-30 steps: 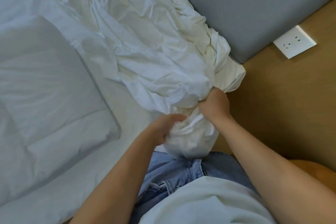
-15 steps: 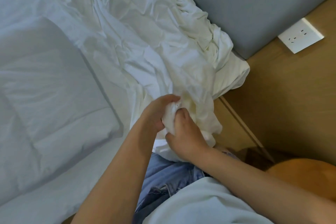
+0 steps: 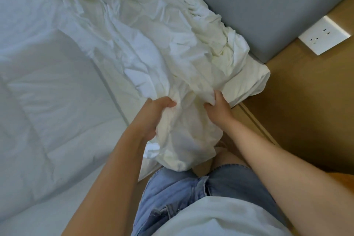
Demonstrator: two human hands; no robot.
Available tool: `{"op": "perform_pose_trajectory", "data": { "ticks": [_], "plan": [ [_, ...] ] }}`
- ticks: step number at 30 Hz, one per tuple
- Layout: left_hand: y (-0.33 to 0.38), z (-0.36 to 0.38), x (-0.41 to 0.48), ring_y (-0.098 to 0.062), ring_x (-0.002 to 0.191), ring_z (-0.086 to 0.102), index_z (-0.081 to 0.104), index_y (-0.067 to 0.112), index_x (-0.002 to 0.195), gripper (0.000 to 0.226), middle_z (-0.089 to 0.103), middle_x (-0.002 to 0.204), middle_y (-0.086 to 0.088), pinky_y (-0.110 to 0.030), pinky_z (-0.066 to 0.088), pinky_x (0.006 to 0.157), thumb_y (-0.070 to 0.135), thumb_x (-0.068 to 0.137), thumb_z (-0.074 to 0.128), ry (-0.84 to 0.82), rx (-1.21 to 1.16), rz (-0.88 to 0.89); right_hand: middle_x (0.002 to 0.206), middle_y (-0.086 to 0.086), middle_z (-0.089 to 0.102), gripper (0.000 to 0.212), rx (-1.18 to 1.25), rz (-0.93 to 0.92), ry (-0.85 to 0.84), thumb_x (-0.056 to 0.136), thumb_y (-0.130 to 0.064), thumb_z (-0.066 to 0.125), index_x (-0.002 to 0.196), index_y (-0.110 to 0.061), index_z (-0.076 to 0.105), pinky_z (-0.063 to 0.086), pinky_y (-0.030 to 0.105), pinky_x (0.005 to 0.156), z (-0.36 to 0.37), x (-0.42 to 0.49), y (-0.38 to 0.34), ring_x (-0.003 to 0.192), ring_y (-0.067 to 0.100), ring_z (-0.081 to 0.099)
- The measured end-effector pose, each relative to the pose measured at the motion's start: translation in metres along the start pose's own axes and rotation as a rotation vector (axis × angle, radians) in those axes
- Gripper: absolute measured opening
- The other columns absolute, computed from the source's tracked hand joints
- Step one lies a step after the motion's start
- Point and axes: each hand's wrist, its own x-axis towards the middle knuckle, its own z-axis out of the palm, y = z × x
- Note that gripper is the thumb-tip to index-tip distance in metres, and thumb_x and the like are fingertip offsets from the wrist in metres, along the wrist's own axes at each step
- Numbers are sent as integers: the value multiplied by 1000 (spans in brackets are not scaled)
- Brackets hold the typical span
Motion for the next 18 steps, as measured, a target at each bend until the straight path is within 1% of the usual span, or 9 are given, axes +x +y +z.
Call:
{"op": "perform_pose_trajectory", "data": {
  "ticks": [1,3,5,8,9,10,13,16,18],
  "plan": [
    [-4,-3,3,-20,60,66,68,11,85,32,68,72,-7,-30,52,60,24,56,68,-7,10,-27,120,13,57,32,9,-3,6,93,-13,44,123,-7,51,42,33,85,4,6,-4,111,31,53],
    [-8,-8,8,-20,77,71,67,12,99,49,73,87,-5,-32,55,71,39,58,77,-43,75,-101,104,9,61,27,91,-10,17,91,-11,39,109,-5,59,45,35,78,7,12,-15,98,29,57],
    [-12,-14,12,-23,84,71,69,9,102,49,74,92,-5,-36,54,79,35,62,82,-81,175,-161,90,4,61,23,152,-73,11,87,-11,40,95,-5,61,44,30,67,2,13,-29,85,24,56],
    [-14,-19,19,-19,56,59,65,1,77,19,61,69,-11,-26,47,56,10,62,73,122,271,-134,74,-7,55,15,136,-160,88,85,-25,46,73,-24,55,37,26,56,-24,18,-40,70,13,51],
    [-14,-18,20,-20,55,57,63,3,76,19,59,69,-12,-28,47,54,7,59,69,173,206,-79,73,-8,54,14,107,-180,113,85,-28,49,72,-25,52,36,27,56,-33,20,-40,69,11,50],
    [-14,-14,21,-23,62,61,63,4,81,24,62,75,-12,-32,51,59,6,58,67,192,120,-11,75,-7,54,13,71,-192,112,86,-30,51,75,-25,52,36,28,57,-40,23,-40,70,12,50],
    [-14,13,23,-26,89,67,63,17,96,27,70,99,-7,-39,56,80,3,74,67,185,4,166,74,-5,53,19,6,-196,-8,90,-35,52,76,-21,53,37,29,59,-38,24,-36,70,14,50],
    [-14,43,32,-27,91,68,64,11,107,23,71,100,-10,-40,56,81,5,85,62,123,-230,134,75,-1,58,28,182,-168,-67,91,-36,51,83,-11,62,40,28,62,-35,18,-31,70,15,53],
    [-18,62,37,-27,88,69,63,5,113,25,71,97,-12,-39,57,76,8,88,60,59,-425,37,76,-3,61,25,339,-139,-69,91,-36,51,85,-17,66,44,23,63,-43,16,-27,71,12,57]
  ]
}}
